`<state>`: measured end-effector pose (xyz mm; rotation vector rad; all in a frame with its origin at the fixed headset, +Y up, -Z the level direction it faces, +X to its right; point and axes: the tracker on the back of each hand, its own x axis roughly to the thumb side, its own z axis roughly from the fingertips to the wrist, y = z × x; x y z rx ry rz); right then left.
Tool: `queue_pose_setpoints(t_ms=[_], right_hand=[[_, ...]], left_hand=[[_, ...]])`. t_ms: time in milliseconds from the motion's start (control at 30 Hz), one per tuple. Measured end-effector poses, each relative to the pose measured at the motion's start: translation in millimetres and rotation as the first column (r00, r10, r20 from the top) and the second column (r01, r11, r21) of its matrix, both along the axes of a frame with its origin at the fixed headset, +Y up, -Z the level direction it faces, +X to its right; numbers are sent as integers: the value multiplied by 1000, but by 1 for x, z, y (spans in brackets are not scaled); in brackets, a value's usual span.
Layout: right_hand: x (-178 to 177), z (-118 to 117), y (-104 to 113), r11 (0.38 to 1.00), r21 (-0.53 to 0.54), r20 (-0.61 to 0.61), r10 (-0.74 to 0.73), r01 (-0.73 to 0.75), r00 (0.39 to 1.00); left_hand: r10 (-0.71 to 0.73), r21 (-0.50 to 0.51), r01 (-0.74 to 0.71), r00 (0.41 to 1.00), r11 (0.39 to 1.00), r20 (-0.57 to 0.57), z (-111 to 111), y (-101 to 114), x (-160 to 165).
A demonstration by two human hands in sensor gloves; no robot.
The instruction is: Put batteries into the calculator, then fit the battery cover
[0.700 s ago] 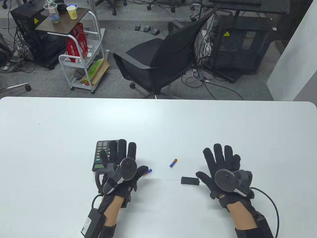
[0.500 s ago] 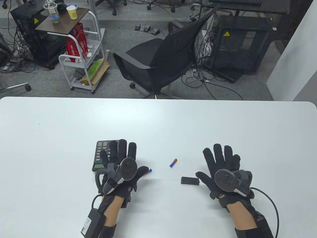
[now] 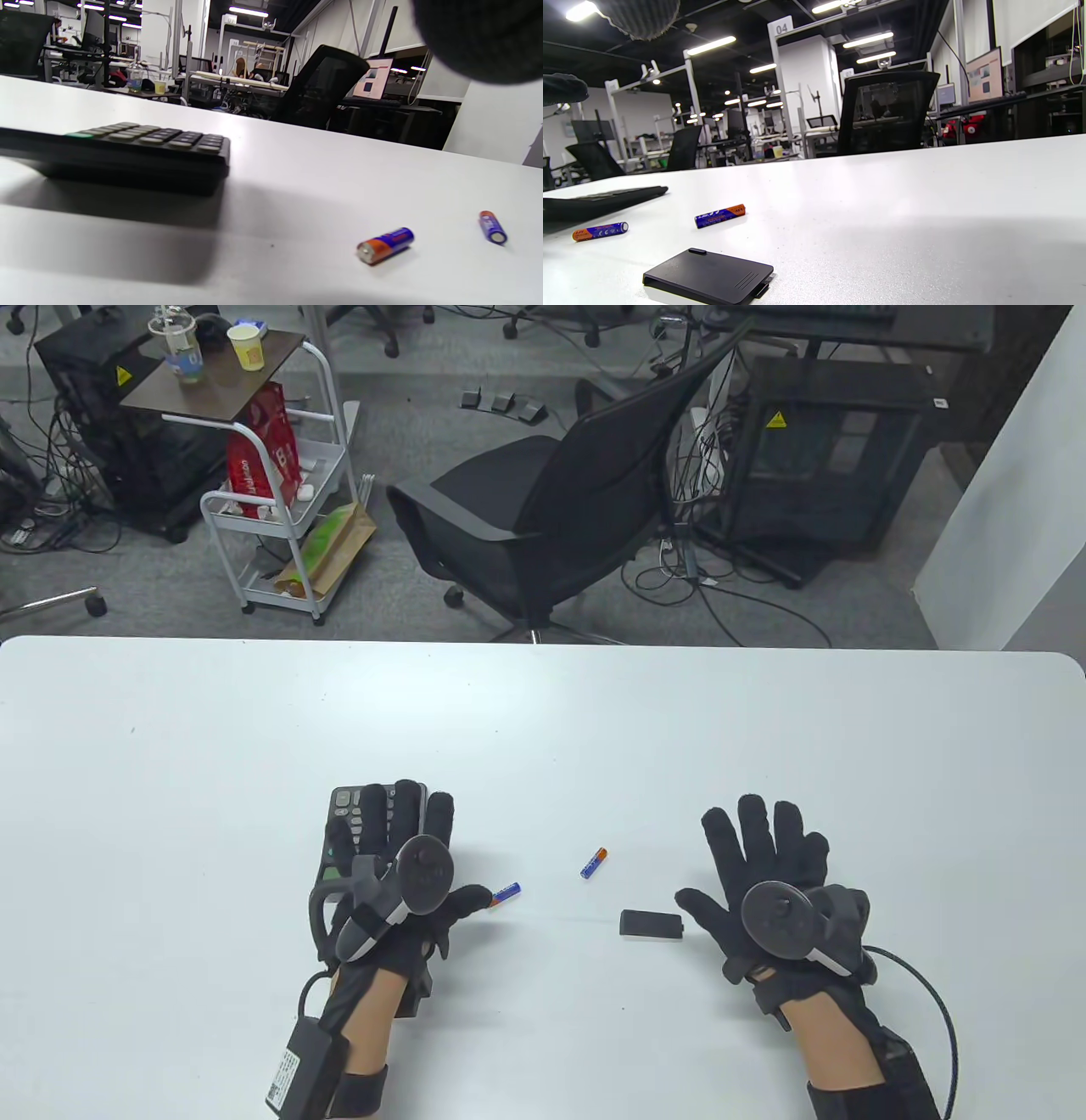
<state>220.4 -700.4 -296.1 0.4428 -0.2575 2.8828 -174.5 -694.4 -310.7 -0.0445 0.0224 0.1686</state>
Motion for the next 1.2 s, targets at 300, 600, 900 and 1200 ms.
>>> queue_pose_setpoints(t_ms=[300, 600, 900, 1200], right_hand=[[1, -1, -1, 1000, 14, 2, -8, 8, 1000], [0, -1, -3, 1000, -4, 0, -10, 10, 1000], [0, -1, -3, 1000, -19, 0, -10, 10, 1000], [0, -1, -2, 1000, -21, 1, -20, 20, 1000]], left_hand=[[18, -197, -41, 993, 980, -118, -12, -23, -35], [35, -337, -82, 989, 938, -145, -22, -51, -48], [-22, -238, -28, 979, 971, -205, -27, -62, -51], [-74, -135, 48, 979, 990, -191, -29, -64, -46]])
